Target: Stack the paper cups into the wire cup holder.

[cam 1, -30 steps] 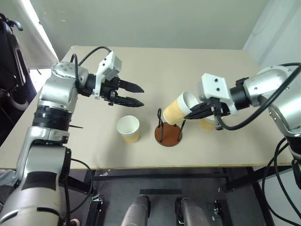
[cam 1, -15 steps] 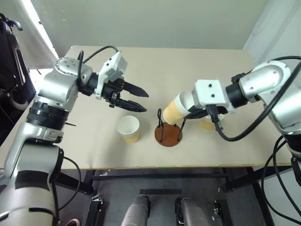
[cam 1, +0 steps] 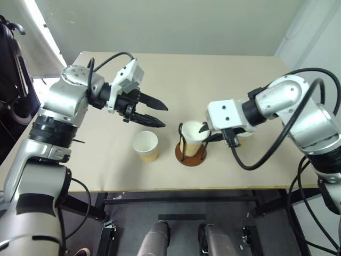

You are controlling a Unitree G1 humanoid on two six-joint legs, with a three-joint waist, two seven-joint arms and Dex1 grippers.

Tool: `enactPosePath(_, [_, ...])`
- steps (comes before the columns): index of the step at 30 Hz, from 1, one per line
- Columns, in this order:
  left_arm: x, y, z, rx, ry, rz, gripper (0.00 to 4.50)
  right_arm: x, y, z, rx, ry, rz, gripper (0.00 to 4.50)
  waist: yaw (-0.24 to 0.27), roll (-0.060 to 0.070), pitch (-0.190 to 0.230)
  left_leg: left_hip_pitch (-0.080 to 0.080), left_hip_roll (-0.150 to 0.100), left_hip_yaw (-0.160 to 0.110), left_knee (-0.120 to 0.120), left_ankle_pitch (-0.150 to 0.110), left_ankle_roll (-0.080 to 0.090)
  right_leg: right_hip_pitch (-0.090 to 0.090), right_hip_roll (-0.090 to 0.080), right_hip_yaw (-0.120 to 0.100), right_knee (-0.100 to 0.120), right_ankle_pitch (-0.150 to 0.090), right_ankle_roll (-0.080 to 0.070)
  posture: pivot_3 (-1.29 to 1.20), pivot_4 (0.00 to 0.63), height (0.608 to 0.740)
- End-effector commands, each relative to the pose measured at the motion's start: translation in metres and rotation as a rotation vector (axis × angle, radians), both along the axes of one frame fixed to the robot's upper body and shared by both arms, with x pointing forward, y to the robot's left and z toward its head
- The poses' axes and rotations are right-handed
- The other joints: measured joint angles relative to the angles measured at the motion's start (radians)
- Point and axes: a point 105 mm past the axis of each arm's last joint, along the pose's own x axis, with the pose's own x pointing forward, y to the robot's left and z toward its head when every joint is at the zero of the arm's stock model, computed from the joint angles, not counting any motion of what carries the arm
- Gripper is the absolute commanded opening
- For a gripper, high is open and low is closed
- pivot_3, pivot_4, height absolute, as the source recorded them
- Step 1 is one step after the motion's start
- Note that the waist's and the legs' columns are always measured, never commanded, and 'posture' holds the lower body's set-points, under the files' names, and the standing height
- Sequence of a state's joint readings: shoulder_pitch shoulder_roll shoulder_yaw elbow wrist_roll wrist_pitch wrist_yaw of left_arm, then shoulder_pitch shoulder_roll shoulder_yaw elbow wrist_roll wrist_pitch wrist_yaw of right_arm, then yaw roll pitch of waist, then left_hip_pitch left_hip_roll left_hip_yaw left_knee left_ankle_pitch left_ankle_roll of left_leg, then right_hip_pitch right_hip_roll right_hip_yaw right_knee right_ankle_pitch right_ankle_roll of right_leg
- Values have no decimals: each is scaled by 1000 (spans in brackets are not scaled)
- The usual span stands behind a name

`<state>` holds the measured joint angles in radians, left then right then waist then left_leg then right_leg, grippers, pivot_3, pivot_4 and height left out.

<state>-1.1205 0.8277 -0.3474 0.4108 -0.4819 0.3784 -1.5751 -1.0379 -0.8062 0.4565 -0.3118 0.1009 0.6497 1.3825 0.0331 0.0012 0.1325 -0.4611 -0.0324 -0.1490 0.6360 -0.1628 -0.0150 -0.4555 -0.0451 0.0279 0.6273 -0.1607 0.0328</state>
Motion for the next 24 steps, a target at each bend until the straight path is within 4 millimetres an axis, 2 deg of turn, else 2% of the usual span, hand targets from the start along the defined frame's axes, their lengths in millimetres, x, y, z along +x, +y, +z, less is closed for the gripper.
enactPosePath(1, [-8,0,8,-8,-23,-50,2987,1,4,24,109,-22,-39,1829,0,0,0,0,0,0,0,0,0,0,0,0,0,0,0,0,150,740])
enactPosePath(6, [-6,6,20,-18,-70,-13,2987,8,-9,57,297,-18,-161,1829,1,0,0,0,0,0,0,0,0,0,0,0,0,0,0,0,150,740])
enactPosePath(10, [-7,21,27,48,-151,27,2987,-3,-24,80,395,29,-196,1829,0,0,0,0,0,0,-1,0,-1,-1,0,0,0,0,-1,0,150,740])
enactPosePath(13, [-10,34,20,181,-212,44,2987,-15,-36,89,421,87,-202,1829,0,0,0,-1,0,0,-4,-1,-2,-2,0,0,-1,-2,-2,0,150,740])
enactPosePath(16, [-10,58,-7,418,-285,44,2987,-18,-49,92,404,86,-229,1829,-1,1,0,0,0,0,-5,-3,-4,-3,1,1,0,-4,-3,0,150,740])
enactPosePath(24, [-28,49,-24,443,-257,-42,2987,-25,-73,102,370,104,-268,1829,0,0,-1,-3,0,-1,-5,-2,-4,-4,1,0,0,-5,-3,0,150,740])
